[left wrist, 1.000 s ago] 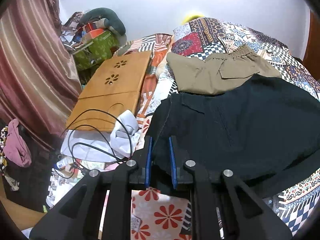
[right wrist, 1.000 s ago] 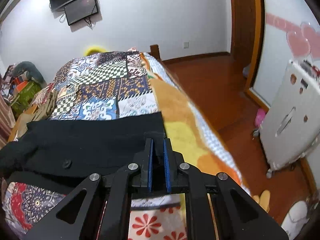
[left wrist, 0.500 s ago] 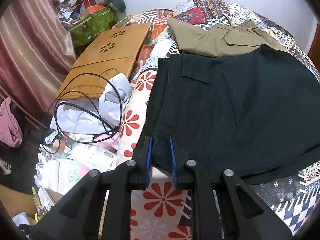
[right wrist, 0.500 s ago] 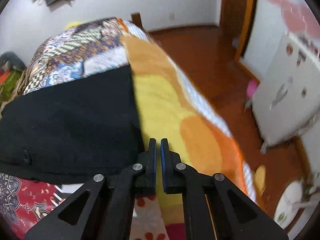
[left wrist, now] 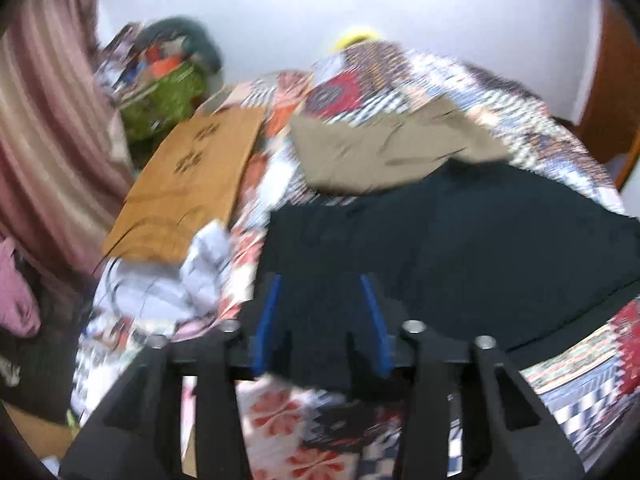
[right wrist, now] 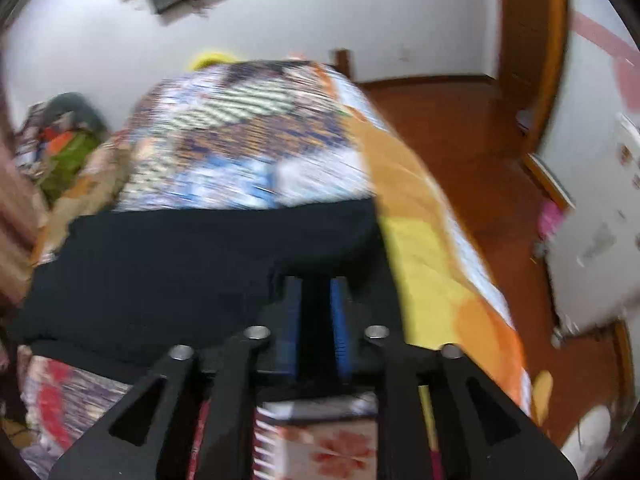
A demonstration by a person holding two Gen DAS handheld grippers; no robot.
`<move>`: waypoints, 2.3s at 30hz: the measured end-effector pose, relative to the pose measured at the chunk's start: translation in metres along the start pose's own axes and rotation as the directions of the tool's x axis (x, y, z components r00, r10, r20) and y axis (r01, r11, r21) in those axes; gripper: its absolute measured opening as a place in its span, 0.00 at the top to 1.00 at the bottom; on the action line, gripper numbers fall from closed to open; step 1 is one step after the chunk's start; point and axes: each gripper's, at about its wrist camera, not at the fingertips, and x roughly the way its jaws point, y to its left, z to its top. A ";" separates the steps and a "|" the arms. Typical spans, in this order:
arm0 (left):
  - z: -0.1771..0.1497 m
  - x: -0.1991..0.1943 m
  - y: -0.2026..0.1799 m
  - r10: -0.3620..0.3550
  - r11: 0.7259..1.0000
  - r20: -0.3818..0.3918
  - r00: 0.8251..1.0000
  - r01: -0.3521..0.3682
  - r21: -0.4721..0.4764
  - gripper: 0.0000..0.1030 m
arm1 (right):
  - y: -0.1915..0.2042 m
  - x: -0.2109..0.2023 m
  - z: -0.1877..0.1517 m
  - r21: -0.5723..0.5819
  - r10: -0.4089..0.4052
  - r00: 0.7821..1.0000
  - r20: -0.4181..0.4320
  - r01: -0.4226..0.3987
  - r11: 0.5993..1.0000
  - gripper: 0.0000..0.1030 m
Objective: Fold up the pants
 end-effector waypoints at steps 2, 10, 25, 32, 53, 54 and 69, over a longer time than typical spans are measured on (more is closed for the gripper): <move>0.008 0.001 -0.021 -0.046 0.999 0.016 0.999 0.045 0.030 0.50 | 0.023 0.002 0.009 -0.046 0.061 0.998 0.019 -0.060 0.997 0.65; 0.004 0.036 -0.107 -0.222 0.965 -0.085 0.971 0.231 0.123 0.50 | 0.102 0.040 0.016 -0.191 0.227 0.972 -0.058 -0.234 0.953 0.57; -0.038 0.023 -0.126 -0.250 0.959 -0.154 0.956 0.266 0.094 0.45 | 0.098 0.048 -0.048 -0.214 0.239 0.944 -0.228 -0.288 0.933 0.56; -0.024 0.012 -0.129 -0.202 0.966 -0.149 0.968 0.222 0.131 0.45 | 0.086 0.037 -0.045 -0.166 0.260 0.941 -0.217 -0.298 0.940 0.56; 0.055 0.072 -0.201 -0.155 0.968 -0.154 0.976 0.181 0.173 0.32 | -0.075 0.046 0.021 0.005 0.018 0.999 -0.032 -0.018 1.000 0.56; 0.052 0.077 -0.203 -0.153 0.968 -0.171 0.973 0.183 0.173 0.32 | -0.077 0.051 0.022 0.007 0.021 0.999 -0.035 -0.021 1.000 0.56; 0.041 0.091 -0.204 -0.149 0.980 -0.195 0.969 0.172 0.104 0.21 | -0.085 0.088 0.024 -0.045 0.011 0.998 -0.056 -0.013 0.999 0.82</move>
